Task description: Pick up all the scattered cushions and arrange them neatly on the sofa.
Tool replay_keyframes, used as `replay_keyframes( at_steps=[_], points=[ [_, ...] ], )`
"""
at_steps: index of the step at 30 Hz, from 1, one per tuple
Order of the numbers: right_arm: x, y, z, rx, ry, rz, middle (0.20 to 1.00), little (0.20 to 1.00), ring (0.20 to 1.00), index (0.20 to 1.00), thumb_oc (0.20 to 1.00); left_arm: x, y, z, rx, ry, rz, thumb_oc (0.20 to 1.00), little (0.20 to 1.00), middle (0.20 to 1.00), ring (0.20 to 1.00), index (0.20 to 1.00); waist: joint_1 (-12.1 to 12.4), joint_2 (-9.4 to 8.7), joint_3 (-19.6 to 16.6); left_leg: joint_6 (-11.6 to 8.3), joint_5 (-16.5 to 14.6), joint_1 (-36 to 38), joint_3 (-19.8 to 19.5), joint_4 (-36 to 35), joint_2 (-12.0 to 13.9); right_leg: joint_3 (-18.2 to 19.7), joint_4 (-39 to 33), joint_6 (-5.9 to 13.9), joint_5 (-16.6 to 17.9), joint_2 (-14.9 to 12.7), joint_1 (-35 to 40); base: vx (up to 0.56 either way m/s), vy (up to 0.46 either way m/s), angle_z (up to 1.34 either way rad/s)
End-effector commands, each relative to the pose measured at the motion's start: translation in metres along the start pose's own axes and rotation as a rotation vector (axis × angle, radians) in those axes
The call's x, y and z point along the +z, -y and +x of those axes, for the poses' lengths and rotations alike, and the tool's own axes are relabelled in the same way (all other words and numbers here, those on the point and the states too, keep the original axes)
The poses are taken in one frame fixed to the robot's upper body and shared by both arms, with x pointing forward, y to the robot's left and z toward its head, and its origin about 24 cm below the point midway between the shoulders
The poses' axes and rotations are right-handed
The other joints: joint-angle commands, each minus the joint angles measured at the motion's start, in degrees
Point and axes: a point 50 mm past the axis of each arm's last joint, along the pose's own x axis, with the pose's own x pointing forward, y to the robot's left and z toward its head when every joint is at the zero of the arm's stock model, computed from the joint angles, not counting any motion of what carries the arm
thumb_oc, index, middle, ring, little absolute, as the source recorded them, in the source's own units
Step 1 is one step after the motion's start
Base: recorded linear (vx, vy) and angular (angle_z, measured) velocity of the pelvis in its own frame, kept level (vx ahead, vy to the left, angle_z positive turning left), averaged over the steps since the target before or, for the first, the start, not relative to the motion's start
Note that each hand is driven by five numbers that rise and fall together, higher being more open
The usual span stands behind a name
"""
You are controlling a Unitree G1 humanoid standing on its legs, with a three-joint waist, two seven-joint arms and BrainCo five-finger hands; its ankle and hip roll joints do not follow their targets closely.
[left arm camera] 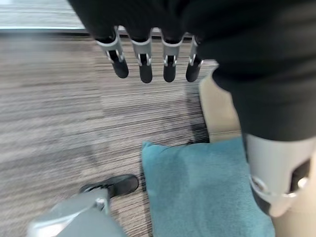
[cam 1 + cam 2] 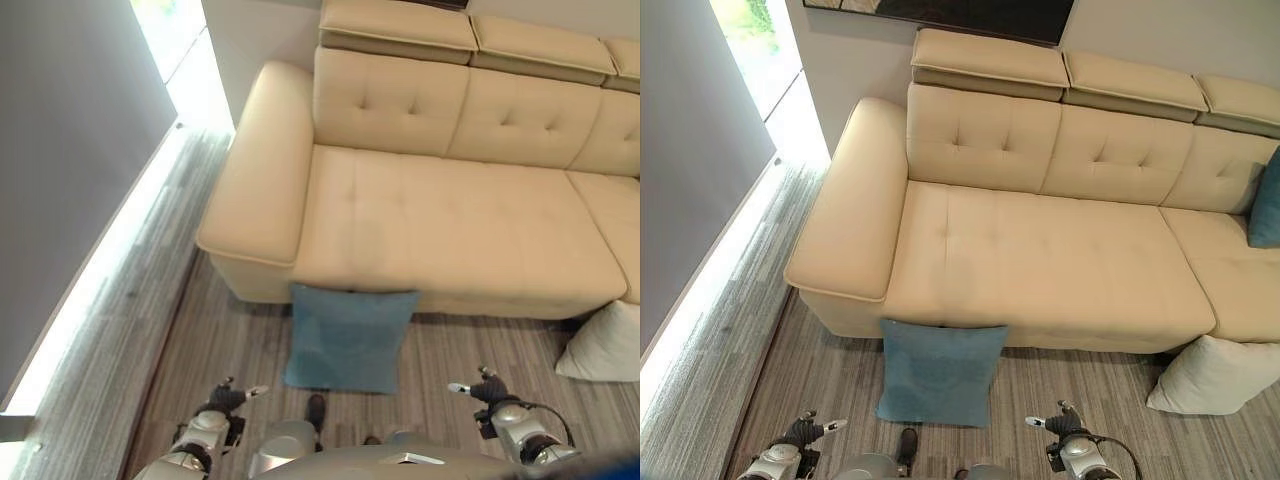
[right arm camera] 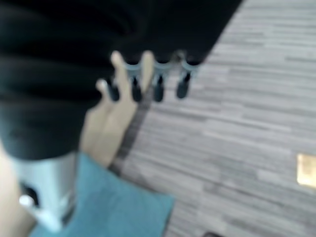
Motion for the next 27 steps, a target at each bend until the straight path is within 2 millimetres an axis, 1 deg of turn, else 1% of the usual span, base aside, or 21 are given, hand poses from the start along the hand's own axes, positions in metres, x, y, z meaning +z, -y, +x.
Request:
replay_keyframes(
  at_steps=[1, 2, 3, 4, 5, 7, 10, 12, 15, 16, 18, 21, 22, 23, 25, 26, 27],
  points=[
    [0.006, 0.013, 0.002, -0.042, 0.033, -0.033, 1.000, 1.000, 1.000, 1.000, 1.000, -0.010, 0.000, -0.002, 0.014, -0.016, -0.009, 1.000, 1.000, 1.000, 1.000, 1.000, 1.52, 1.02, 0.19, -4.23, -5.69, -2.48, -1.40, 4.87, 2.04, -4.37, -6.96, 0.83, 11.93, -0.70, -1.75, 0.02, -0.049, -0.33],
    [0.006, 0.014, 0.002, -0.043, 0.032, -0.037, 1.000, 1.000, 1.000, 1.000, 1.000, -0.010, -0.001, -0.002, 0.014, -0.017, -0.007, 1.000, 1.000, 1.000, 1.000, 1.000, 1.32, 0.86, 0.29, -4.37, -5.78, -2.51, -1.61, 5.31, 1.78, -4.98, -9.09, 0.82, 11.85, -1.20, -0.92, 0.03, -0.020, -0.42],
    [0.005, 0.016, 0.002, -0.050, 0.033, -0.041, 1.000, 1.000, 1.000, 1.000, 1.000, -0.011, -0.002, -0.002, 0.019, -0.021, -0.004, 1.000, 1.000, 1.000, 1.000, 1.000, 0.66, 0.85, 0.34, -4.43, -5.90, -2.28, -1.65, 5.31, 1.69, -3.90, -9.63, 1.08, 12.35, -0.89, -1.51, 0.02, -0.001, -0.37],
    [0.005, 0.016, 0.002, -0.050, 0.033, -0.041, 1.000, 1.000, 1.000, 1.000, 1.000, -0.011, -0.002, -0.002, 0.019, -0.021, -0.004, 1.000, 1.000, 1.000, 1.000, 1.000, 0.66, 0.85, 0.34, -4.43, -5.90, -2.28, -1.65, 5.31, 1.69, -3.89, -9.63, 1.08, 12.35, -0.89, -1.51, 0.06, -0.037, 0.01],
    [0.003, 0.019, 0.002, -0.061, 0.027, -0.049, 1.000, 1.000, 1.000, 1.000, 1.000, -0.012, 0.000, -0.002, 0.014, -0.024, -0.009, 1.000, 1.000, 1.000, 1.000, 1.000, 0.50, 0.56, 0.19, -4.61, -6.29, -1.84, -1.38, 5.39, 1.24, -3.49, -11.70, 1.26, 12.97, -0.47, -0.62, 0.07, -0.070, 0.16],
    [0.000, 0.020, 0.002, -0.062, 0.018, -0.053, 1.000, 1.000, 1.000, 1.000, 1.000, -0.012, 0.001, -0.003, 0.013, -0.021, -0.004, 1.000, 1.000, 1.000, 1.000, 1.000, 0.35, 0.38, -0.24, -4.69, -6.49, -1.35, -1.50, 4.83, 1.24, -2.71, -12.89, 1.05, 12.80, 0.14, 0.16, 0.08, -0.069, 0.31],
    [-0.005, 0.021, 0.001, -0.067, 0.006, -0.046, 1.000, 1.000, 1.000, 1.000, 1.000, -0.014, 0.000, -0.003, 0.017, -0.026, 0.002, 1.000, 1.000, 1.000, 1.000, 1.000, 0.33, 0.30, -0.84, -4.78, -6.71, -0.20, -1.64, 3.98, 1.37, -2.83, -13.94, 0.72, 12.41, 0.43, 1.65, 0.08, -0.045, -0.05],
    [-0.006, 0.022, 0.001, -0.073, 0.001, -0.038, 1.000, 1.000, 1.000, 1.000, 1.000, -0.011, -0.001, -0.002, 0.028, -0.015, -0.007, 1.000, 1.000, 1.000, 1.000, 1.000, 0.40, 0.31, -0.95, -4.85, -6.79, 0.39, -1.98, 3.24, 1.58, -3.34, -14.06, 0.53, 11.77, 0.53, 2.36, 0.09, -0.044, 0.04],
    [0.003, 0.024, 0.002, -0.089, 0.035, -0.019, 1.000, 1.000, 1.000, 1.000, 1.000, 0.008, -0.008, 0.000, 0.071, 0.052, -0.029, 1.000, 1.000, 1.000, 1.000, 1.000, 0.70, 0.32, -0.07, -4.84, -6.85, -0.34, -2.42, 3.46, 1.63, -4.15, -13.14, 0.41, 11.02, 0.42, 1.50, 0.00, -0.033, 0.13],
    [0.016, 0.027, 0.003, -0.107, 0.078, 0.011, 1.000, 1.000, 1.000, 1.000, 1.000, 0.025, -0.013, 0.002, 0.106, 0.109, -0.071, 1.000, 1.000, 1.000, 1.000, 1.000, 0.84, 0.34, 1.35, -4.87, -6.86, -2.57, -2.64, 4.63, 1.52, -4.43, -11.68, 0.28, 10.82, 0.16, -0.69, -0.17, -0.040, 0.20],
    [0.039, 0.033, 0.005, -0.131, 0.153, 0.050, 1.000, 1.000, 1.000, 1.000, 1.000, 0.048, -0.019, 0.003, 0.143, 0.185, -0.118, 1.000, 1.000, 1.000, 1.000, 1.000, 0.98, 0.47, 3.86, -5.01, -6.72, -6.56, -2.87, 6.95, 1.24, -4.65, -9.25, 0.04, 10.74, -0.24, -4.56, -0.25, -0.028, 0.13],
    [0.079, 0.046, 0.005, -0.173, 0.282, 0.100, 1.000, 1.000, 1.000, 1.000, 1.000, 0.089, -0.026, 0.002, 0.188, 0.310, -0.197, 1.000, 1.000, 1.000, 1.000, 1.000, 1.17, 0.87, 7.26, -5.60, -6.66, -15.20, -2.78, 12.10, 0.74, -4.84, -3.60, -0.46, 10.42, -1.08, -13.04, -0.27, 0.001, 0.14],
    [0.093, 0.049, 0.004, -0.186, 0.323, 0.114, 1.000, 1.000, 1.000, 1.000, 1.000, 0.101, -0.027, 0.001, 0.192, 0.343, -0.211, 1.000, 1.000, 1.000, 1.000, 1.000, 1.19, 1.04, 7.77, -5.77, -6.64, -18.00, -2.78, 13.72, 0.63, -4.92, -1.77, -0.70, 10.32, -1.49, -15.81, -0.17, 0.010, 0.13],
    [0.099, 0.051, 0.003, -0.193, 0.342, 0.124, 1.000, 1.000, 1.000, 1.000, 1.000, 0.107, -0.028, 0.000, 0.194, 0.362, -0.220, 1.000, 1.000, 1.000, 1.000, 1.000, 1.19, 1.10, 7.88, -5.87, -6.62, -19.35, -2.78, 14.19, 0.50, -4.82, -1.19, -0.83, 10.04, -1.62, -16.98, -0.14, 0.021, 0.11],
    [0.124, 0.060, 0.000, -0.233, 0.411, 0.148, 1.000, 1.000, 1.000, 1.000, 1.000, 0.133, -0.032, -0.004, 0.203, 0.440, -0.241, 1.000, 1.000, 1.000, 1.000, 1.000, 1.02, 1.50, 9.31, -6.10, -6.70, -24.07, -2.52, 16.91, 0.35, -4.80, 2.56, -1.06, 9.49, -2.11, -22.20, -0.10, 0.022, 0.10],
    [0.124, 0.060, 0.000, -0.233, 0.411, 0.148, 1.000, 1.000, 1.000, 1.000, 1.000, 0.133, -0.032, -0.004, 0.203, 0.440, -0.241, 1.000, 1.000, 1.000, 1.000, 1.000, 1.01, 1.49, 9.23, -6.10, -6.72, -24.22, -2.52, 16.99, 0.35, -4.79, 2.62, -1.06, 9.47, -2.12, -22.34, -0.04, 0.023, 0.08],
    [0.146, 0.070, -0.005, -0.275, 0.474, 0.178, 1.000, 1.000, 1.000, 1.000, 1.000, 0.153, -0.038, -0.008, 0.215, 0.501, -0.271, 1.000, 1.000, 1.000, 1.000, 1.000, 0.62, 1.94, 10.26, -6.47, -8.57, -27.93, -2.58, 19.80, 0.50, -3.98, 7.50, -0.97, 7.30, -2.23, -27.30, -0.04, 0.028, 0.11]
  ],
)
